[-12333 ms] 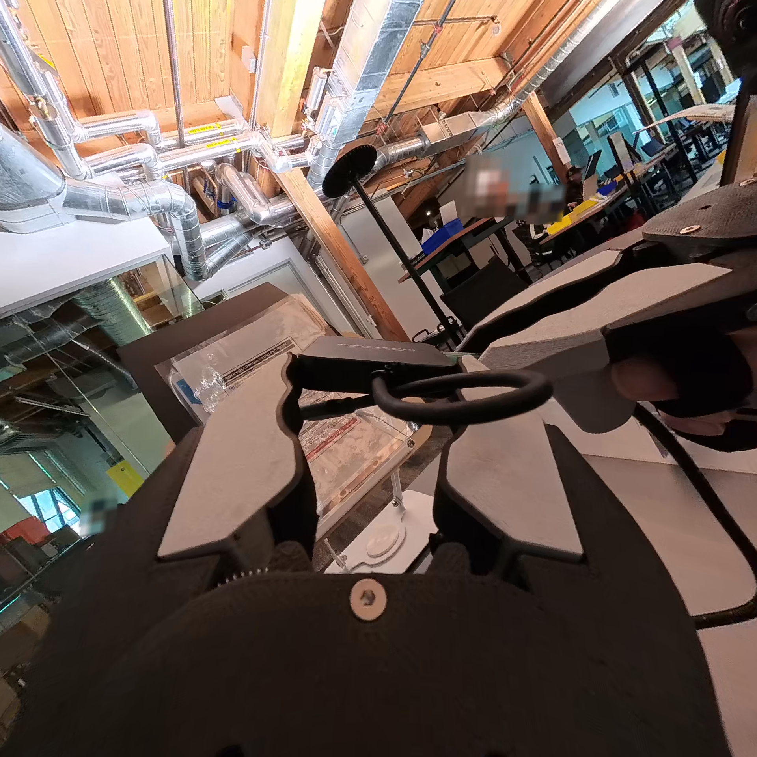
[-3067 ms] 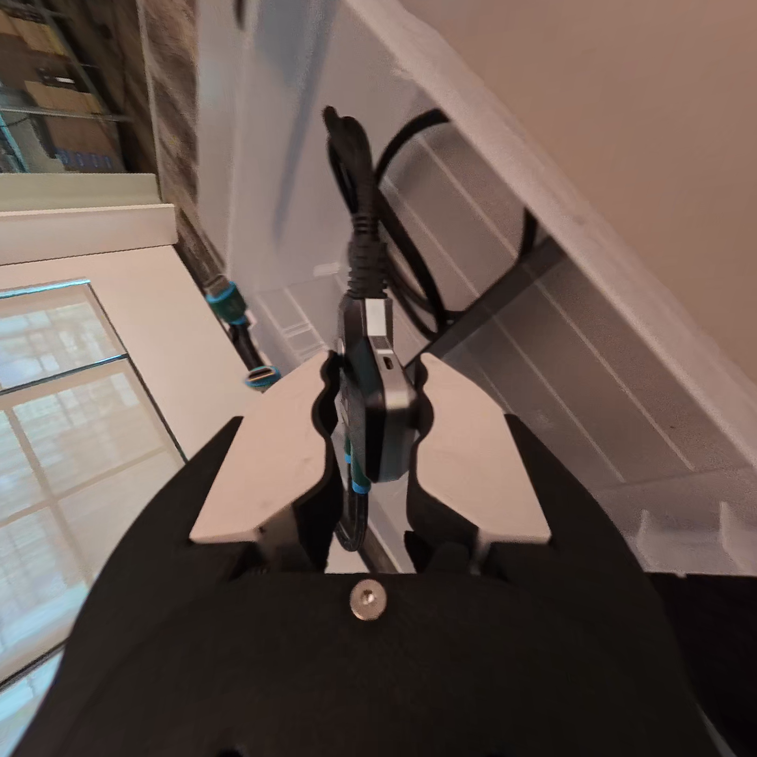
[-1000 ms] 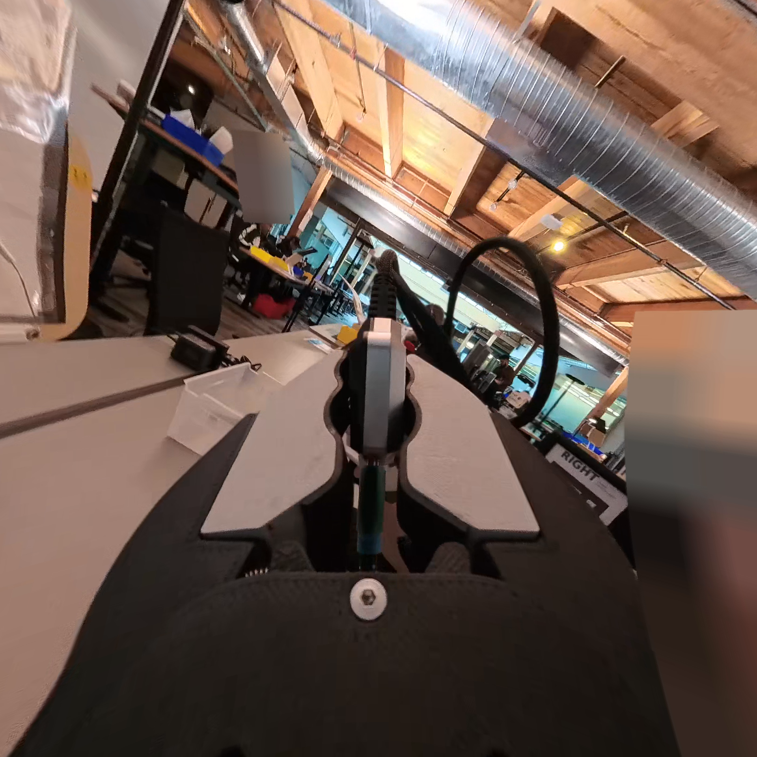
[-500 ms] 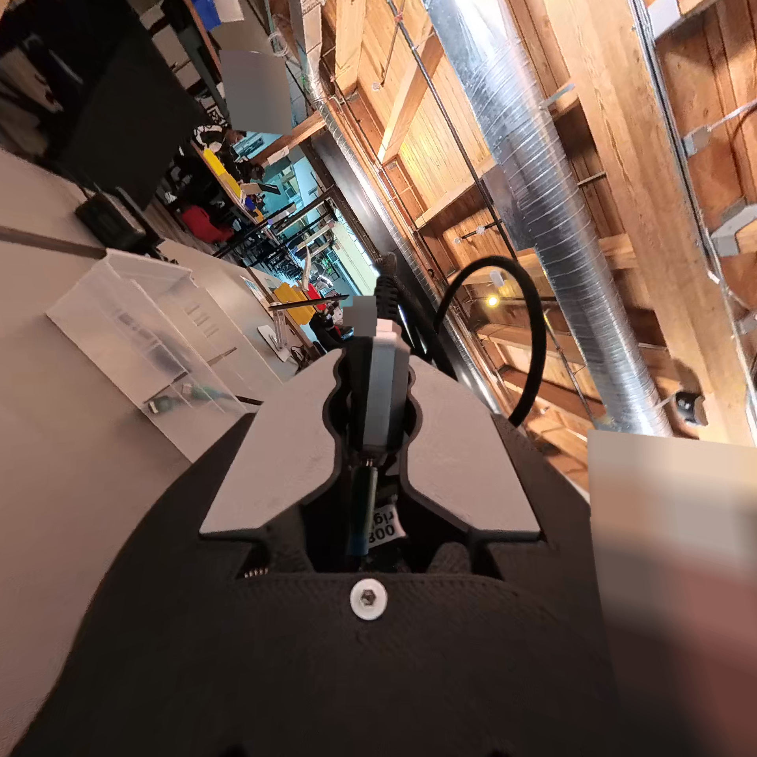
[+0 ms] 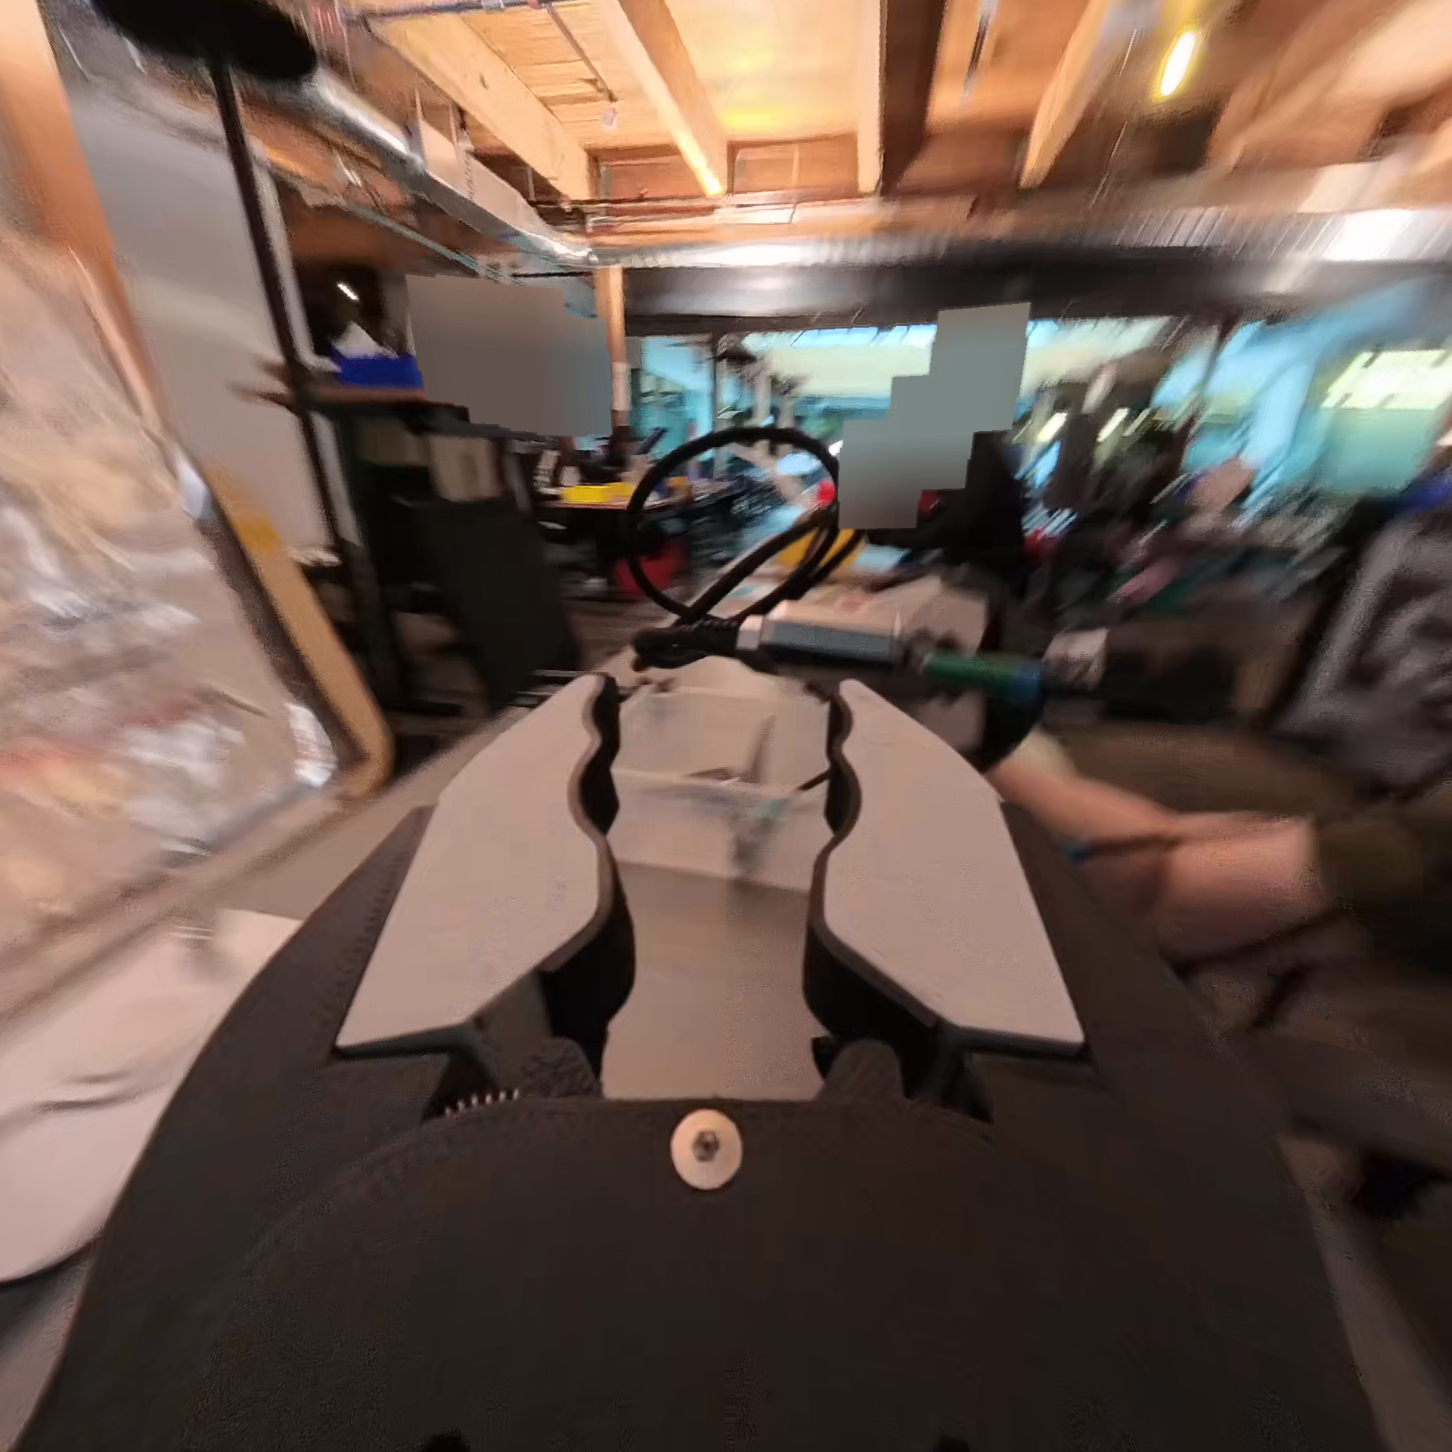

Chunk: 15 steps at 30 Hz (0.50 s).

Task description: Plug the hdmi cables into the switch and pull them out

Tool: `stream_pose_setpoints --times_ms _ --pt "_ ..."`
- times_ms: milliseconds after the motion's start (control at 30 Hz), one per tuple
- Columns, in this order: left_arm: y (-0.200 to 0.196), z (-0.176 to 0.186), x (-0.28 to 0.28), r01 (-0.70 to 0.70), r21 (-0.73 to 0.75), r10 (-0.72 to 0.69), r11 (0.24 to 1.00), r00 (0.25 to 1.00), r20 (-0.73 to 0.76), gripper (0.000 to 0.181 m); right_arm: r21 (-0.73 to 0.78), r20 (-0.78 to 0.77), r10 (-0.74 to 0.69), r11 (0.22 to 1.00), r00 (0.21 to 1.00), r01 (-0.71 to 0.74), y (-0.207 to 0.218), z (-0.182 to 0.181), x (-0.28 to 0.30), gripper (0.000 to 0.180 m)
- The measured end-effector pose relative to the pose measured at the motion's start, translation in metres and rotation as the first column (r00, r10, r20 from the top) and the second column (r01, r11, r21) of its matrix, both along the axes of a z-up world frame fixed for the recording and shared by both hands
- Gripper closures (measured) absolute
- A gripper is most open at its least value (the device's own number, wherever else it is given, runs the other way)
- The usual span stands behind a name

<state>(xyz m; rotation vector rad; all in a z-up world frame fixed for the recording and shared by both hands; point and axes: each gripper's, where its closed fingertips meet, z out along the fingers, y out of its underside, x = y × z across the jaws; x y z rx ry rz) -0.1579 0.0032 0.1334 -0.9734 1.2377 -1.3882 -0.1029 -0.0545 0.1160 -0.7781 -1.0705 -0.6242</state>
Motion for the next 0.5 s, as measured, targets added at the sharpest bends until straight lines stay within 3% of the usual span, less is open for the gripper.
stream_pose_setpoints --times_ms 67,200,300,500 --pt "-0.011 -0.008 -0.001 -0.099 0.255 0.099 0.962 0.995 0.013 0.110 -0.111 -0.081 0.105 0.987 0.991 -0.114 -0.004 0.000 -0.003 0.158" --pt "-0.044 -0.024 0.015 -0.122 0.531 0.156 0.838 0.988 -0.020 0.105 -0.298 -0.163 0.278 0.901 0.947 -0.316 -0.014 -0.009 -0.015 0.159" --pt "-0.061 -0.031 0.025 -0.141 0.650 0.177 0.746 0.984 0.010 0.117 -0.406 -0.179 0.329 0.834 0.927 -0.375 -0.018 -0.021 -0.019 0.159" --pt "-0.075 -0.055 0.036 -0.079 0.760 0.197 0.646 0.978 -0.066 0.137 -0.516 -0.065 0.317 0.801 0.946 -0.304 -0.011 -0.048 -0.027 0.159"
